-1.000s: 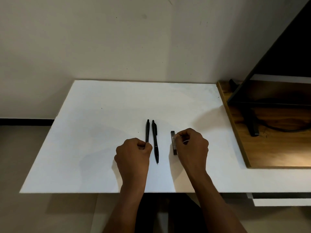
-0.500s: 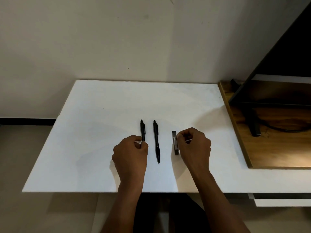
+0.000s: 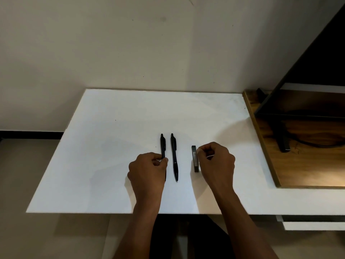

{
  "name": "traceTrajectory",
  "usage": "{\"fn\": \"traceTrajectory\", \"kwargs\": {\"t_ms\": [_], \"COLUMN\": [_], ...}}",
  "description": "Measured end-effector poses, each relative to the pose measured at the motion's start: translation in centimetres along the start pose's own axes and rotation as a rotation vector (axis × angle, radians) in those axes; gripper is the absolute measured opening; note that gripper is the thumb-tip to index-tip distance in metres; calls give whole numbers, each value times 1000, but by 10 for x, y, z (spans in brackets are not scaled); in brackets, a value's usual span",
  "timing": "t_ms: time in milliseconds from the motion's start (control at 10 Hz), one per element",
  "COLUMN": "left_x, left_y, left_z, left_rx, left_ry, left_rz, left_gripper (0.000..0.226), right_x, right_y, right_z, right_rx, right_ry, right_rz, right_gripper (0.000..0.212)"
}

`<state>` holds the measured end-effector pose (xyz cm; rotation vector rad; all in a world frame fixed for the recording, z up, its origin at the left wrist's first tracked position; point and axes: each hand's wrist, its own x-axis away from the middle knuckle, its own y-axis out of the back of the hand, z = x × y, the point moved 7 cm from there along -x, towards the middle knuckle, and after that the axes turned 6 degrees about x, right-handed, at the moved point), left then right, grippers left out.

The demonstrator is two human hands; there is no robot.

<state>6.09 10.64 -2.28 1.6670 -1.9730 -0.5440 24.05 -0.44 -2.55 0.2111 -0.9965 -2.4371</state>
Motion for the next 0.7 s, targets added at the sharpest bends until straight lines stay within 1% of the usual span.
{"fn": "traceTrajectory", "kwargs": {"t_ms": [300,500,600,700], "left_x": [0,-4,0,10], "left_y": [-5,-2,4,12], "left_z": [4,9,4,4], "left_rx": [-17,-10,-14,-17], "left_ry": [-7,-13,-35,-52], "left_rz": [6,-27,-72,-56], "left_gripper": [20,28,25,22], "right_x": [-2,-4,1,18], "right_y": [-2,1,4,6], "right_z": [0,1,3,6], "right_rx": [-2,-36,-82,-97], "right_ry": [3,-25,-59,-78], "right_rz": [5,3,-8,-2], "right_gripper": [11,10,9,8]}}
